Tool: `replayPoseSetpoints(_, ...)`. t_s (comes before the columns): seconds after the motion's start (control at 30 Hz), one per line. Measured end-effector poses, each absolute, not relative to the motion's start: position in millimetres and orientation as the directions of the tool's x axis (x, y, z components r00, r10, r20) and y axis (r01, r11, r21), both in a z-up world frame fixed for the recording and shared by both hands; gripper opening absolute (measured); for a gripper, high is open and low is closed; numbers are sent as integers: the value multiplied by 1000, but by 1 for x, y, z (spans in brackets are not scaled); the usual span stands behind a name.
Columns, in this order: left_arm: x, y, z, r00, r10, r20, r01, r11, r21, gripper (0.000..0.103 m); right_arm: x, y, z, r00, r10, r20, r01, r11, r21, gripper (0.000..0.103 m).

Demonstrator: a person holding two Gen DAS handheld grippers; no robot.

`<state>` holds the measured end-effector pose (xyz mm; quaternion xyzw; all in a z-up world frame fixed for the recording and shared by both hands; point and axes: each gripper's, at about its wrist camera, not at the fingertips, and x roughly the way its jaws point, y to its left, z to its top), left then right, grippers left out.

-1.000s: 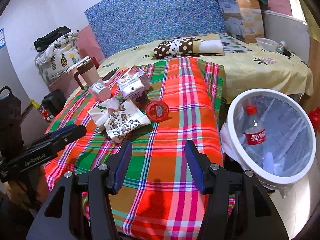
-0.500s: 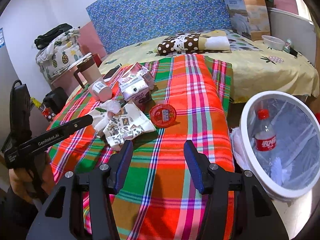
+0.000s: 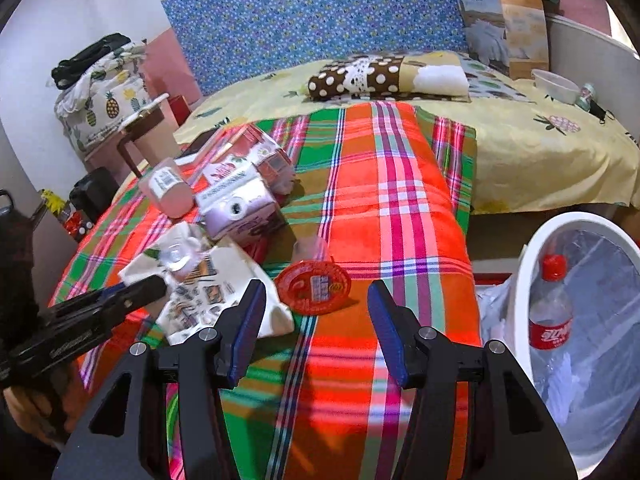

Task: Collect trash
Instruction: 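Grasp the white paper wrapper with the left tool while the right grasps the clear cup, then carry the wrapper and clear cup over the white bin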

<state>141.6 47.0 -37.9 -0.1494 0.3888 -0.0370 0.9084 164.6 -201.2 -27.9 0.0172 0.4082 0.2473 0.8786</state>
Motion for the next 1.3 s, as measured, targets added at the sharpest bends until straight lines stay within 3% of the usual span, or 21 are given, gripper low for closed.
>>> replayPoseSetpoints(0.33,138,49,-35,706,-177,-685,-45,955,-293,15,171,-192,-34,507,462,-728,-428,868,252,55)
replayPoseSetpoints(0.43,135,54,-34,713,-163,-682,-58,956,-288,15,171,-191,-34,499,470,-728,-431,863,262,45)
replayPoseSetpoints(0.53,131,57,-32,720,-153,-677,-67,956,-287,14,168,-192,-32,508,474,-719,-432,863,263,44)
replayPoseSetpoints(0.57,130,58,-31,723,-147,-675,-70,956,-284,14,168,-192,-32,512,474,-717,-431,863,263,32)
replayPoseSetpoints(0.6,128,59,-30,724,-144,-674,-72,957,-282,14,166,-193,-30,517,472,-714,-431,864,259,8)
replayPoseSetpoints(0.93,114,60,-19,741,-127,-660,-77,959,-272,14,160,-202,-17,553,471,-687,-433,867,246,8)
replayPoseSetpoints(0.97,113,60,-18,741,-127,-659,-78,959,-272,14,160,-201,-15,560,472,-680,-439,866,239,13)
replayPoseSetpoints(1.03,112,61,-18,741,-126,-659,-79,959,-273,14,163,-200,-15,570,470,-674,-446,866,226,47)
replayPoseSetpoints(1.07,112,62,-18,741,-126,-660,-80,959,-273,14,167,-198,-15,568,479,-670,-462,859,222,74)
replayPoseSetpoints(1.23,117,63,-20,737,-132,-663,-77,958,-276,14,190,-190,-27,533,465,-707,-502,846,178,77)
replayPoseSetpoints(1.3,118,64,-21,735,-136,-665,-76,957,-279,14,201,-190,-33,510,472,-720,-505,841,194,73)
